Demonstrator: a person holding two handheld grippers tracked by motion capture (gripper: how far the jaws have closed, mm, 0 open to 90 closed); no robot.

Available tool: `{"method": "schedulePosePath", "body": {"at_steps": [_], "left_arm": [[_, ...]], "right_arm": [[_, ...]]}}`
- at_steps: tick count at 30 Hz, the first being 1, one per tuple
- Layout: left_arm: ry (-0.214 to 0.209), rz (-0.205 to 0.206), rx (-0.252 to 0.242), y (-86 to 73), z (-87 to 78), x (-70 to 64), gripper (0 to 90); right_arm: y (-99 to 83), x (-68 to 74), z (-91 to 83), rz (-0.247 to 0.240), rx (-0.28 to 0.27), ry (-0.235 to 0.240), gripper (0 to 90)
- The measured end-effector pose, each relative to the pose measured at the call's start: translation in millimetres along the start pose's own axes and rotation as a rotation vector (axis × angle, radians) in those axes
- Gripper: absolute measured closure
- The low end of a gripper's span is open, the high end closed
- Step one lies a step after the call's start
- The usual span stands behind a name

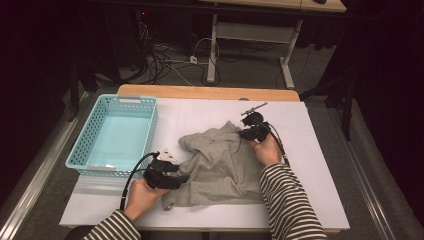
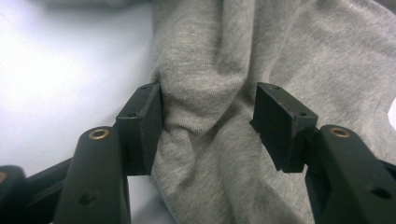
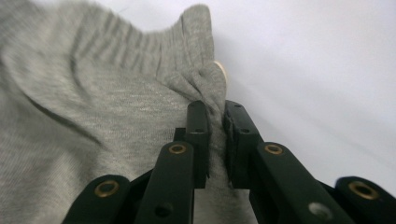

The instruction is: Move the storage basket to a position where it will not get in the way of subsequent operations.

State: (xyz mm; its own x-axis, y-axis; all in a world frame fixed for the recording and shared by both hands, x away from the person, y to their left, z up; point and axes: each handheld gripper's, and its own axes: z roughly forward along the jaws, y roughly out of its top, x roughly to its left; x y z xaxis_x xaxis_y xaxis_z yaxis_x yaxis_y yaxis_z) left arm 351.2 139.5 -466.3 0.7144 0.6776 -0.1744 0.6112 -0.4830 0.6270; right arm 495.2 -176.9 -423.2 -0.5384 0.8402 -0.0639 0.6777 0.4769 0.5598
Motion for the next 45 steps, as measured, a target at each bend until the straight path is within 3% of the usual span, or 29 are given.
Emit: {"method": "schedulePosePath", "body": {"at_steps": [3,6,10,15,19,24,28,31,33,37,42,45], "left_arm": [[0.004,0.001,0.004,-0.1,0.1,-0.7,40.7],[0.007,0.003,0.006,0.0,0.7,-1.5,40.4],[0.014,-0.002,0.0,0.4,1.1,-1.5,40.5],[0.013,-0.013,-0.018,1.9,-2.3,-2.0,40.5],[0.015,-0.012,-0.049,8.2,-6.5,-7.2,40.5],[0.022,0.023,-0.064,25.5,-9.6,-14.4,42.3],[0.03,0.035,-0.064,47.4,-7.0,-13.4,45.1],[0.034,0.018,-0.07,63.7,-7.4,-9.1,54.0],[0.044,0.004,-0.078,74.2,-8.3,-6.3,54.5],[0.076,-0.03,-0.086,91.3,-9.6,4.0,57.0],[0.143,-0.069,-0.057,105.1,-1.5,21.6,59.0],[0.146,-0.091,-0.031,111.1,7.6,30.7,58.9]], "right_arm": [[-4.3,-20.8,-9.4,0.067,-0.013,-0.053,81.8],[-17.2,-37.9,-9.7,0.114,0.01,-0.091,80.8],[-35.0,-47.8,-4.8,0.167,0.018,-0.053,69.3],[-42.4,-38.6,-20.7,0.157,-0.062,-0.013,55.6],[-53.6,-23.3,-36.7,0.115,-0.102,0.028,55.5],[-74.9,-7.6,-44.1,0.068,-0.09,0.083,55.4],[-89.3,-5.1,-39.0,0.062,-0.07,0.11,54.7],[-97.5,-6.7,-33.4,0.083,-0.07,0.14,59.5],[-98.2,-6.5,-28.7,0.082,-0.035,0.161,61.1],[-96.1,-4.1,-26.9,0.073,-0.039,0.166,61.7],[-96.5,-5.3,-27.1,0.068,-0.039,0.164,64.7],[-95.2,-3.3,-26.6,0.045,-0.034,0.149,64.8]]}}
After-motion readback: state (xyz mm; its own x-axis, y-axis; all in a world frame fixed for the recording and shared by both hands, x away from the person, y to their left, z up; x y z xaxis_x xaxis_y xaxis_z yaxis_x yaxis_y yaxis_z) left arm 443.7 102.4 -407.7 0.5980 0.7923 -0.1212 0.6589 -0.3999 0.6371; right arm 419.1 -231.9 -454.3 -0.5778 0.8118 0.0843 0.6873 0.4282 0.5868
